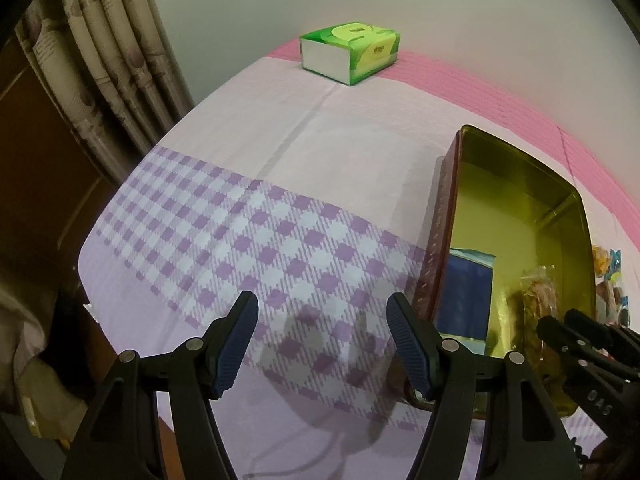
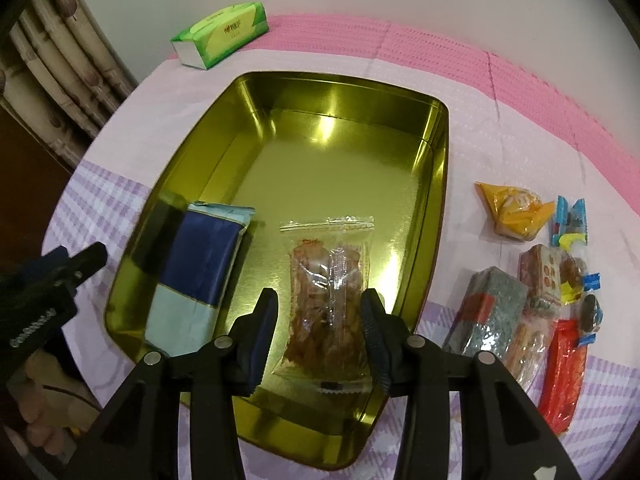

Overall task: Organize snacks
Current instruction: 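Lower the brittle bag into the gold tin and open the right tool, then grasp the red packet with the right tool and lift it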

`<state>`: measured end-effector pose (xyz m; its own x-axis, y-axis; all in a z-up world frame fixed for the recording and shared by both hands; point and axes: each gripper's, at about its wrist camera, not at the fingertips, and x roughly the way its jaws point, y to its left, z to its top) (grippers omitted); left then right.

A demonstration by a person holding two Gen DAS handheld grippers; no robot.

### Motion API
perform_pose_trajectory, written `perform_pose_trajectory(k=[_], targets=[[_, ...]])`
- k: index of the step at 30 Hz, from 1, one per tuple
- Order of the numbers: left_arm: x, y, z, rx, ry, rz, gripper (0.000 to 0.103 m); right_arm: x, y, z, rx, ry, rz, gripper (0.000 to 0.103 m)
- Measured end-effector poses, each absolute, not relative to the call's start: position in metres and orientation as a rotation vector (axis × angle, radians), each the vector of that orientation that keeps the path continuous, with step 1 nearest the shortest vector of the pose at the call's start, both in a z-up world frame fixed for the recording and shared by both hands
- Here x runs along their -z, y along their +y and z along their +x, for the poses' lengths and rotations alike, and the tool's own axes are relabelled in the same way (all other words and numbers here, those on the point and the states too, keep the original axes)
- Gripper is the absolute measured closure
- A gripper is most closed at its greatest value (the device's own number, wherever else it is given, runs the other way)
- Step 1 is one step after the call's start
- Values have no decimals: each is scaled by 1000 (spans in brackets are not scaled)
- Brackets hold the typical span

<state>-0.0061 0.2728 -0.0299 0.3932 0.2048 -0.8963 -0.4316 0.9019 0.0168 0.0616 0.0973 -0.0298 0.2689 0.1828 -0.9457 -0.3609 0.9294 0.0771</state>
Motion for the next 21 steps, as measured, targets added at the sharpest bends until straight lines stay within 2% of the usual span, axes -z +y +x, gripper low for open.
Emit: perform_pose_trajectory(k=[10,21], targets=[[31,270,-6,-408,1095,-222,35,1,69,53,-391,1180,-98,60],[30,269,-6,-404,1089,-206,35,-4,-27,46,-258,1155,-57,60]])
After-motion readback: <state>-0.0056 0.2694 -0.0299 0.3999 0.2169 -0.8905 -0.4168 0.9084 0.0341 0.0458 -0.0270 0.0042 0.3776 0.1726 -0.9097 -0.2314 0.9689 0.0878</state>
